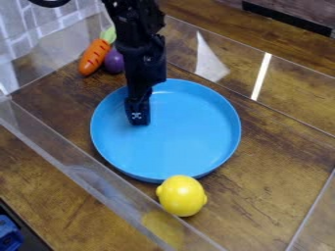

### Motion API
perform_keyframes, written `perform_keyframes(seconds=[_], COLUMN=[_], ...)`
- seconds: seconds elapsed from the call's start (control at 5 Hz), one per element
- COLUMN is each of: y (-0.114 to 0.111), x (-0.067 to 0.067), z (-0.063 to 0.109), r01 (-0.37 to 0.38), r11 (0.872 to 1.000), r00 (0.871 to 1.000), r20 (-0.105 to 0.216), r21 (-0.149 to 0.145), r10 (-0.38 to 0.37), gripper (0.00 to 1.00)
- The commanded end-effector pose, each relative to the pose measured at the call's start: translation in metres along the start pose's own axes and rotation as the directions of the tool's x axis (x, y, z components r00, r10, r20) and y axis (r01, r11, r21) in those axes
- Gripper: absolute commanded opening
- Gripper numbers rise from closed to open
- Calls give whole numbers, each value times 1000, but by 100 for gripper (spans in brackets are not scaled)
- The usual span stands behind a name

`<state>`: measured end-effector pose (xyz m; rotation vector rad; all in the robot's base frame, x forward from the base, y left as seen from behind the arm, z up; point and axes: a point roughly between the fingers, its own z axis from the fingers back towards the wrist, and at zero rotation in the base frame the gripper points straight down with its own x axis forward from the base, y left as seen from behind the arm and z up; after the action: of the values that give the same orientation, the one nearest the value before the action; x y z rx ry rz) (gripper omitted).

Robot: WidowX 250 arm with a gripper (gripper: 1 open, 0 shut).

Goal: Put the purple eggplant on the blue tray

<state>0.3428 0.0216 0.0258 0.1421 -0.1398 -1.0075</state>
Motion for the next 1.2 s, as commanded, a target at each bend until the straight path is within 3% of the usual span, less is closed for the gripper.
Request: perform_keyframes(seconds=[0.0,0.2,0.4,0.6,1.0], y=[13,21,29,34,57], x=[2,-3,1,3,-3], z=[27,42,59,59,35], r01=[-27,-70,-16,42,25], r11=[998,994,995,993,993], r00=[1000,998,999,997,997], r20=[13,13,34,56,67], r21=[63,87,102,108,117], r10=[27,69,13,-48,-33], gripper=[100,100,100,100,100])
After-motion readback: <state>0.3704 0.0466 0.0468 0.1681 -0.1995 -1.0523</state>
